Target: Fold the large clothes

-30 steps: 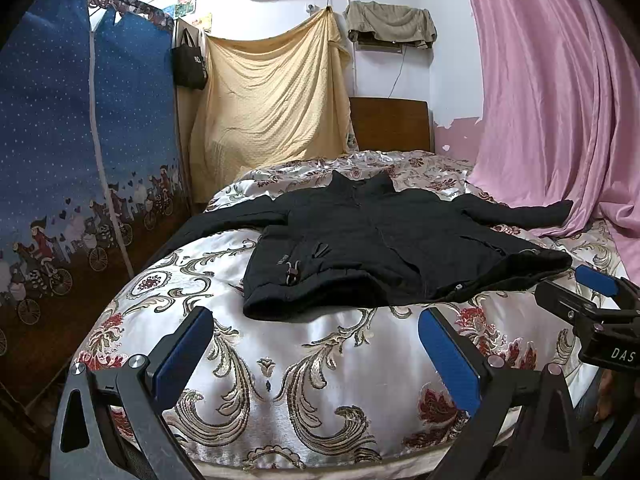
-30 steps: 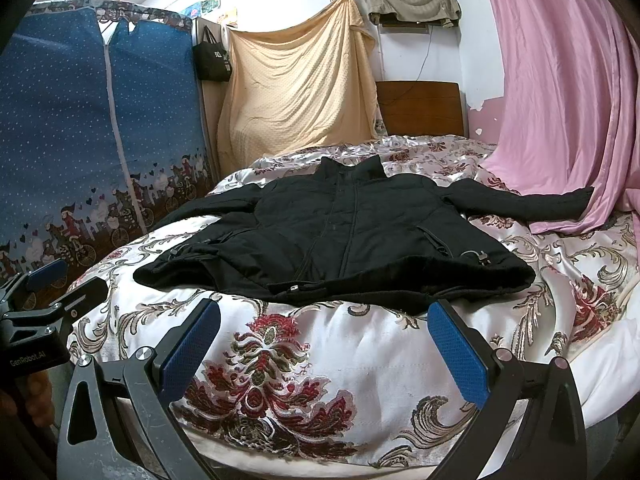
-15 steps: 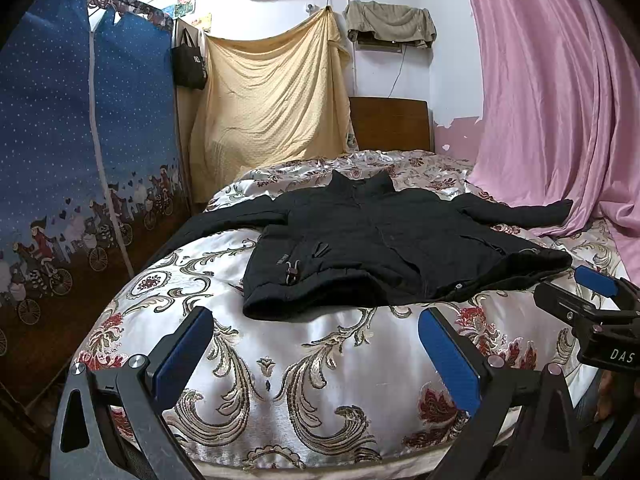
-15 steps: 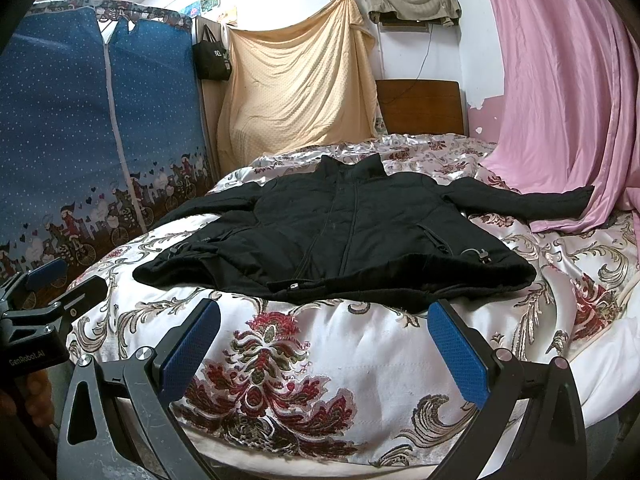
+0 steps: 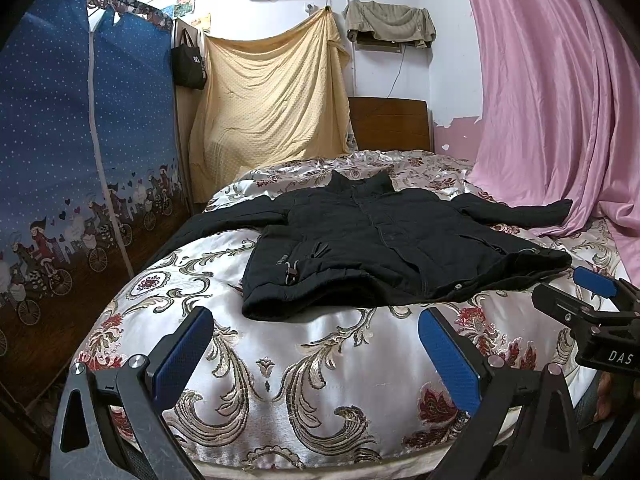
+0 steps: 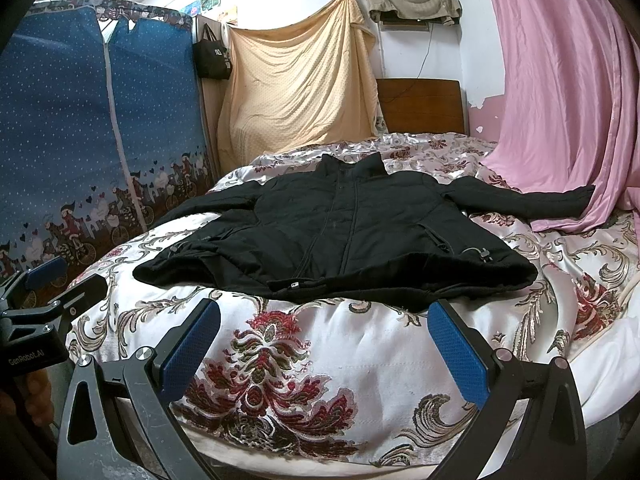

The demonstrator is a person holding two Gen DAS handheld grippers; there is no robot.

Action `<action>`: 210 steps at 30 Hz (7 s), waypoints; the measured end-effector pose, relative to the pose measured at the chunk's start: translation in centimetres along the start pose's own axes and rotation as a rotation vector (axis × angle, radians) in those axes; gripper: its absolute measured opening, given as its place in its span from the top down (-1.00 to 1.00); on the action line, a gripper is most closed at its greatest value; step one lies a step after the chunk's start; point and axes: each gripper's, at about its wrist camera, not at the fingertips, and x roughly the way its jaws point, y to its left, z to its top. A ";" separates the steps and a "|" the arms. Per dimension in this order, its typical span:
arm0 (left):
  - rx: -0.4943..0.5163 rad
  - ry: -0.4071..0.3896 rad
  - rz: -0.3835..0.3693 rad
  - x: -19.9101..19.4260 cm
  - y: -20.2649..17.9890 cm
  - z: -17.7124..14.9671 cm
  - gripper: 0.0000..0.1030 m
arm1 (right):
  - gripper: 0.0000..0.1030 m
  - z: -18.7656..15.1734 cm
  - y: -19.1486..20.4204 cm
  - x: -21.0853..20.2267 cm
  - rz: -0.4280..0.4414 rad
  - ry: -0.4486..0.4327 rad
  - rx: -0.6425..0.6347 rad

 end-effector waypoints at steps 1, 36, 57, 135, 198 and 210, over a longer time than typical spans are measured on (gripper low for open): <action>0.001 0.000 0.001 0.0 0.0 0.0 -1.00 | -0.98 0.0 0.0 0.0 0.000 0.000 0.000; 0.001 0.018 0.002 0.7 0.1 -0.1 -1.00 | -0.98 -0.6 0.2 0.3 0.001 0.018 0.005; 0.016 0.213 -0.123 8.7 -1.5 6.6 -1.00 | -0.98 3.8 -5.0 2.4 -0.280 0.158 0.023; -0.209 0.627 -0.441 51.7 -6.9 19.4 -1.00 | 0.85 31.8 -21.9 36.9 -0.269 -0.058 0.004; -0.167 0.520 -0.186 56.3 4.7 12.6 0.81 | 0.27 15.9 -18.4 52.8 -0.203 0.453 0.012; -0.296 0.508 -0.251 54.3 7.1 13.1 0.26 | 0.02 15.9 -19.0 51.5 -0.185 0.402 0.040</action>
